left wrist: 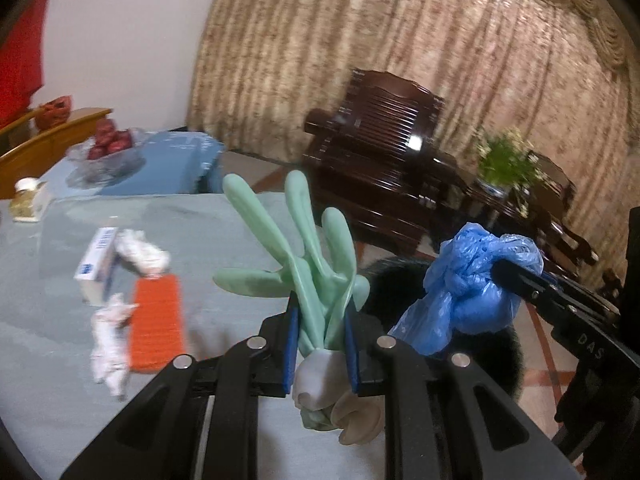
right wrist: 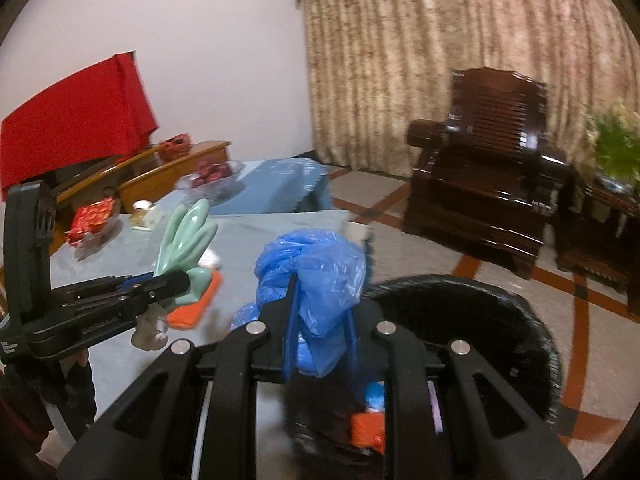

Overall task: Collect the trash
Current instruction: 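Carry glove and blue bag over the bin and open both grippers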

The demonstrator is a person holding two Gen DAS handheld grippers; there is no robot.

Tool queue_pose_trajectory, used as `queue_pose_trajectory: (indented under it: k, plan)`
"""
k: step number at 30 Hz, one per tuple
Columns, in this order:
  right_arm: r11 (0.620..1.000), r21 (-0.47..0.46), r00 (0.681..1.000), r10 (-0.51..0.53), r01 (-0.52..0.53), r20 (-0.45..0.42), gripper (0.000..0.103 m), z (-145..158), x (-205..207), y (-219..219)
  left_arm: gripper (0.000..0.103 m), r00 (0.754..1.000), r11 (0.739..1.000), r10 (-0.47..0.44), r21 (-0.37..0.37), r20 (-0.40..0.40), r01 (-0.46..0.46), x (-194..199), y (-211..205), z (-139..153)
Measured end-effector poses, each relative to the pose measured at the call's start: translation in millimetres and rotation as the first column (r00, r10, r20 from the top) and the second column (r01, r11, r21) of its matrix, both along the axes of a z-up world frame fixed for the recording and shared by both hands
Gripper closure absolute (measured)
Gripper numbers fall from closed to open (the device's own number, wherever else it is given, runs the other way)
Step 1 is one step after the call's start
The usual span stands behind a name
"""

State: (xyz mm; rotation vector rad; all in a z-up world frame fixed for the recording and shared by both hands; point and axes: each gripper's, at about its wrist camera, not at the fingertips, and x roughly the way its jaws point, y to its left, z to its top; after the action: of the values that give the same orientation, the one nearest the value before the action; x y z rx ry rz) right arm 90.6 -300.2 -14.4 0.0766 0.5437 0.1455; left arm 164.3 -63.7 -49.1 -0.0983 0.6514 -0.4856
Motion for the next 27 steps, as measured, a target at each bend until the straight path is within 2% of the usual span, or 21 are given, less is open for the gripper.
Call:
queue_pose_trajectory:
  k: [11, 20, 22, 24, 25, 26, 27]
  plan:
    - [0.980, -0.019, 0.979, -0.198, 0.197, -0.053, 0.084, -34, -17, -86, 0.083, 0.983, 0.983, -0.184, 0.024, -0.012, 0.184, -2, -108, -16]
    - [0.963, -0.024, 0.956, -0.269, 0.268, -0.119, 0.084, -70, -5, -120, 0.082, 0.970, 0.970, -0.238, 0.040, -0.037, 0.240, 9, -155, -38]
    - [0.961, -0.028, 0.953, -0.276, 0.275, -0.128, 0.083, -75, -3, -124, 0.080, 0.966, 0.966, -0.253, 0.042, -0.051, 0.255, 12, -162, -44]
    - [0.958, -0.043, 0.948, -0.287, 0.284, -0.139, 0.080, -81, -1, -126, 0.072, 0.965, 0.965, -0.254, 0.045, -0.069, 0.258, 15, -165, -49]
    - [0.956, -0.052, 0.945, -0.294, 0.290, -0.144, 0.074, -83, -1, -126, 0.069, 0.965, 0.966, -0.251, 0.043, -0.073, 0.254, 15, -165, -50]
    - [0.956, -0.054, 0.944, -0.294, 0.289, -0.151, 0.070, -84, 0, -126, 0.062, 0.966, 0.967, -0.248, 0.040, -0.078, 0.251, 15, -165, -50]
    - [0.953, -0.060, 0.941, -0.303, 0.297, -0.151, 0.059, -86, -1, -127, 0.055, 0.967, 0.968, -0.245, 0.038, -0.077, 0.248, 15, -165, -50]
